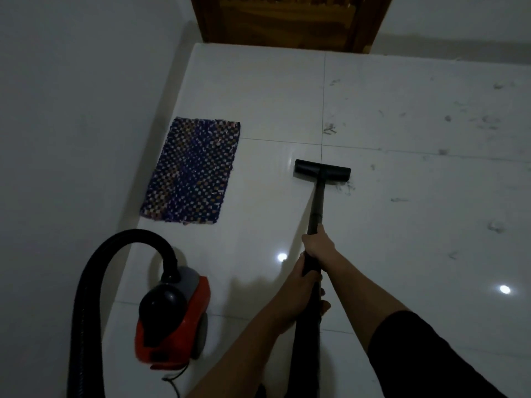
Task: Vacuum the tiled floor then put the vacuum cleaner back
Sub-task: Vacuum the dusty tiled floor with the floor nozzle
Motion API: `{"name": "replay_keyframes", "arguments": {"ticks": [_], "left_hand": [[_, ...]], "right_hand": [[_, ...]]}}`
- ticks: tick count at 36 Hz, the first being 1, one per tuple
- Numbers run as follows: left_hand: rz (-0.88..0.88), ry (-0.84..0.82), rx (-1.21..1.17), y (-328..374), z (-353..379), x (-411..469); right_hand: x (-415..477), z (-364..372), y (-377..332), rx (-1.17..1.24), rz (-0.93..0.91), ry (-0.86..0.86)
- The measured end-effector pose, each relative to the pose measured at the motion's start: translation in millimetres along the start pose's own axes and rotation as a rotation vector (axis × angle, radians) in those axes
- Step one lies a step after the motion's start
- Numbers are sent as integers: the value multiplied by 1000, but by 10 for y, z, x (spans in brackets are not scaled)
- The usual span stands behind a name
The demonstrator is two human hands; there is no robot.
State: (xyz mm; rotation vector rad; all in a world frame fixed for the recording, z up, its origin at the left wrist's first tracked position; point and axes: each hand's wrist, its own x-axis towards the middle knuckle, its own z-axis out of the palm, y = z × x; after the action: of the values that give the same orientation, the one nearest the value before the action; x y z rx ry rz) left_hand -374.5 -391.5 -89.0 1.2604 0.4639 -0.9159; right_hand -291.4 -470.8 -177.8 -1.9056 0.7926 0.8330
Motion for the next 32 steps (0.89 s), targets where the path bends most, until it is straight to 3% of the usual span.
{"name": "replay_keyframes", "arguments": {"ticks": [20, 32], "left_hand": [[-47, -69, 106, -648, 79, -461], [-45, -19, 64, -658, 98, -268]], "right_hand": [[-421, 236, 820, 95, 102, 37], [-199, 224, 798, 38, 83, -19]]}}
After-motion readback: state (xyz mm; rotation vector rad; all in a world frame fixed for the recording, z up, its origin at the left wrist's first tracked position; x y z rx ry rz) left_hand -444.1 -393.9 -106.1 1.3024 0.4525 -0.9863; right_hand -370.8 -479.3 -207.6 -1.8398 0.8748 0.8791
